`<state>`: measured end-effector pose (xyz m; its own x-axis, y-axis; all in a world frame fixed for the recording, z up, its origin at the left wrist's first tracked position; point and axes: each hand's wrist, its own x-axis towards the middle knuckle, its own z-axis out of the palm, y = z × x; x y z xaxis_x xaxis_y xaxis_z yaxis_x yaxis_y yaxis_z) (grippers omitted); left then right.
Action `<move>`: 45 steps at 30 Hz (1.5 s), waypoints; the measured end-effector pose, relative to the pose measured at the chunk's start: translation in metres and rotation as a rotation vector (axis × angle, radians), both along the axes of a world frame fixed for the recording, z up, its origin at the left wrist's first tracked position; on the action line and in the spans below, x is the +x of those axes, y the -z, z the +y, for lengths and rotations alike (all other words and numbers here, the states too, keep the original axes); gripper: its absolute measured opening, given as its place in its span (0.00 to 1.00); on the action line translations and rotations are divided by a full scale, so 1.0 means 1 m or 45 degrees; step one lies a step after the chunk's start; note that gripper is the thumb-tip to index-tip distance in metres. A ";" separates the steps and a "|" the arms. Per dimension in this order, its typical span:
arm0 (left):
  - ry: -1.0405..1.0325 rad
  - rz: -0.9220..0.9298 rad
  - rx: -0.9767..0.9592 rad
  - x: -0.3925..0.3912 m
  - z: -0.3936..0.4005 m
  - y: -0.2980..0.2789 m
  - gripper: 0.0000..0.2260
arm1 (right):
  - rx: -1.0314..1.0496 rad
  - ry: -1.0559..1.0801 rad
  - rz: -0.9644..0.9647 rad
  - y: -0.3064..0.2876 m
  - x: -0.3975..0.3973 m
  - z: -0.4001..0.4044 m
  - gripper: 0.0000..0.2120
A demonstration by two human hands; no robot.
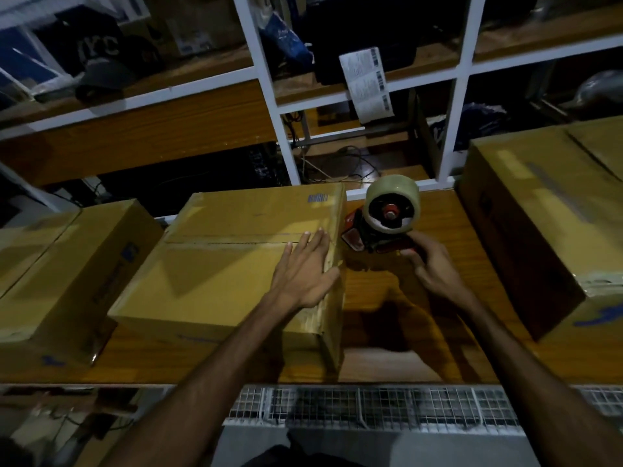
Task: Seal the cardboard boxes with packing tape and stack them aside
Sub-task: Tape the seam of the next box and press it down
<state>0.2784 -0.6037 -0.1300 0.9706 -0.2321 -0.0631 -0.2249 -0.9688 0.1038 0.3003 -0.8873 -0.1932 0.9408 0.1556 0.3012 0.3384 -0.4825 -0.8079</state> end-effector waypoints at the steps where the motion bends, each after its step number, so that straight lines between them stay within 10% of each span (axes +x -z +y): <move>1: 0.006 -0.002 -0.002 0.000 0.003 0.000 0.37 | -0.012 -0.014 -0.026 -0.004 -0.001 0.001 0.23; 20: 0.081 -0.030 -0.101 0.011 0.040 0.002 0.36 | -0.987 0.043 -0.072 -0.015 -0.044 -0.008 0.32; 36: 0.094 -0.043 -0.142 0.012 0.044 0.008 0.36 | -1.116 0.201 0.104 -0.005 -0.015 0.039 0.35; 41: 0.091 -0.043 -0.134 0.013 0.043 0.008 0.37 | -0.714 0.360 0.292 0.030 -0.017 -0.003 0.28; 45: 0.094 -0.050 -0.123 0.011 0.043 0.008 0.37 | 0.121 0.342 0.364 0.047 -0.002 -0.007 0.46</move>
<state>0.2896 -0.5603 -0.1376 0.9521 -0.3059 0.0009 -0.3007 -0.9354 0.1858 0.2986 -0.8945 -0.2398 0.9922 -0.1229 0.0229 -0.0341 -0.4419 -0.8964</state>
